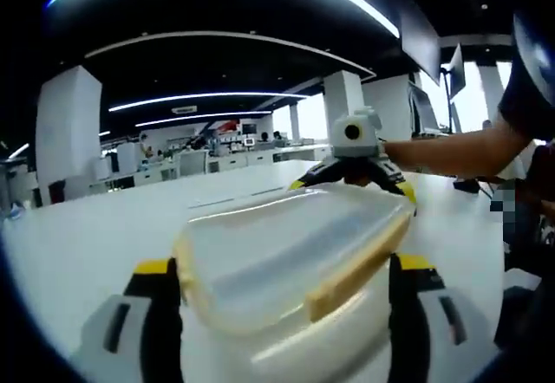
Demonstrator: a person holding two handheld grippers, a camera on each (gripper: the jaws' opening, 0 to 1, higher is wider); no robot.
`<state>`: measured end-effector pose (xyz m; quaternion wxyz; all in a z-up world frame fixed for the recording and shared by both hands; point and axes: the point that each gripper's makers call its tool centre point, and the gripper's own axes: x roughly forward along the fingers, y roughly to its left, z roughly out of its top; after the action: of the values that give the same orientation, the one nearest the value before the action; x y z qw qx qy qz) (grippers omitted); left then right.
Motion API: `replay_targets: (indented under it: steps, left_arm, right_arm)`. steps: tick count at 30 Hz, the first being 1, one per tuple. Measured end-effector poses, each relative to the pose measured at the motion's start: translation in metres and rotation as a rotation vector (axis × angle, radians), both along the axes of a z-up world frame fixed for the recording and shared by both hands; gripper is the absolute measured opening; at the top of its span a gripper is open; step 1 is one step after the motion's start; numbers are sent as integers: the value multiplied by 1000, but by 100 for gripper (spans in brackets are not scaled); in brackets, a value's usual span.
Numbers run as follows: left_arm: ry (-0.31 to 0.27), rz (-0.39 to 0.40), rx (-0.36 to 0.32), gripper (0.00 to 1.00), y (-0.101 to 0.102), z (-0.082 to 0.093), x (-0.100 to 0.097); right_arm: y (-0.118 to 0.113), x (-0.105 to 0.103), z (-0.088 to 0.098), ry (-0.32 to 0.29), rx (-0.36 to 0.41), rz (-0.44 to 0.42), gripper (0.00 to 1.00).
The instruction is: Snap each plastic latch of the storage box into its locked position after aligning the lid with the box until every specified latch is closed and the lid sits flush.
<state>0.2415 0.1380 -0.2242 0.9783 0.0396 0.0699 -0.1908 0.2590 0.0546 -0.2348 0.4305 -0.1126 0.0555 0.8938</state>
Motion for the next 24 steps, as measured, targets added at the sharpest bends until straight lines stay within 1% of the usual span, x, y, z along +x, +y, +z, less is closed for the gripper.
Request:
replay_targets:
  steps: [5, 8, 11, 17, 20, 24]
  left_arm:
    - [1, 1, 2, 99, 1, 0, -1]
    - [-9, -3, -5, 98, 0, 0, -1]
    - [-3, -1, -3, 97, 0, 0, -1]
    - [-57, -3, -30, 95, -1, 0, -4]
    - [-52, -3, -31, 94, -2, 1, -3]
    - [-69, -1, -42, 93, -3, 1, -4]
  right_arm:
    - [1, -2, 2, 12, 20, 4, 100]
    - [2, -3, 2, 7, 12, 0, 100]
    - [3, -4, 2, 12, 15, -1, 100]
    - [4, -5, 3, 17, 21, -6, 100]
    - [5, -7, 4, 15, 14, -5, 100]
    - [4, -4, 3, 10, 3, -2, 100]
